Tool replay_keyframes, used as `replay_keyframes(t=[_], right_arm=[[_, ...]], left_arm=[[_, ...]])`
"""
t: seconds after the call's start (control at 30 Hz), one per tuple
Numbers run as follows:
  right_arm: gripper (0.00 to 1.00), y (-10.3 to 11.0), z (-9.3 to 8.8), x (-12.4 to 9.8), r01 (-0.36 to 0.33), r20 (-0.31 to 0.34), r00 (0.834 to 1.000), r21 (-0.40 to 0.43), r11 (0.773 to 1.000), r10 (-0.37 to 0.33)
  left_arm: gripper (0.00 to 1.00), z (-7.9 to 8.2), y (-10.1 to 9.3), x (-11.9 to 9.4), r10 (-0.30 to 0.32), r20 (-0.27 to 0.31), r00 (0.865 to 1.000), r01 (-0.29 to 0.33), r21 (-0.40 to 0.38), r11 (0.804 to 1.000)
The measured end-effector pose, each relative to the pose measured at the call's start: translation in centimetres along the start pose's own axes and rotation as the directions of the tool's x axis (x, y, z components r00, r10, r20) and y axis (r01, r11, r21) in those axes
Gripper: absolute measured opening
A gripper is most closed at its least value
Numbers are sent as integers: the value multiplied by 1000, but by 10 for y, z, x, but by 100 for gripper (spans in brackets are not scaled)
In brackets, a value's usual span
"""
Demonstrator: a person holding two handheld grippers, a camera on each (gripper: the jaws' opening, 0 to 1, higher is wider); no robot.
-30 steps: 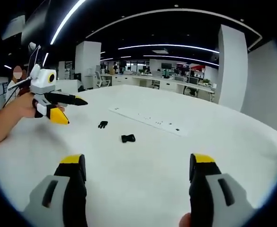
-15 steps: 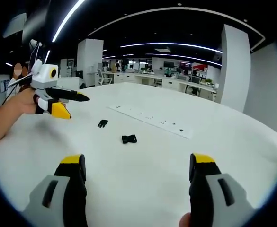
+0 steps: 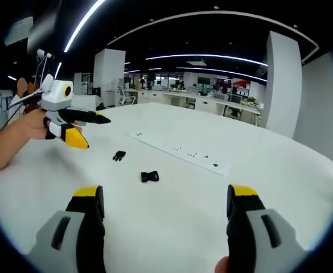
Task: Snap the two parts of the plastic buckle together until the buckle closes and remains connected.
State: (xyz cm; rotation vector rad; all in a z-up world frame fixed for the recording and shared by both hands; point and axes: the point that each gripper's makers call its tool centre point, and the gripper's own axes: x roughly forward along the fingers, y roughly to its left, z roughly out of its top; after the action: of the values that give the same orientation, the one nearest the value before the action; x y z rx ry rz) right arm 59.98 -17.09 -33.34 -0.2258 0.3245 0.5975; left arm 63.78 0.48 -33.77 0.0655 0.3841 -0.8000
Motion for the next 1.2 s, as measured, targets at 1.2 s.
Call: replay_keyframes(t=[1.2], right_arm=[[83,-24,25,39,-33,18,999,-23,999,33]], left_arm=[[97,11,12,39,-52,-29,998,52,24,998]])
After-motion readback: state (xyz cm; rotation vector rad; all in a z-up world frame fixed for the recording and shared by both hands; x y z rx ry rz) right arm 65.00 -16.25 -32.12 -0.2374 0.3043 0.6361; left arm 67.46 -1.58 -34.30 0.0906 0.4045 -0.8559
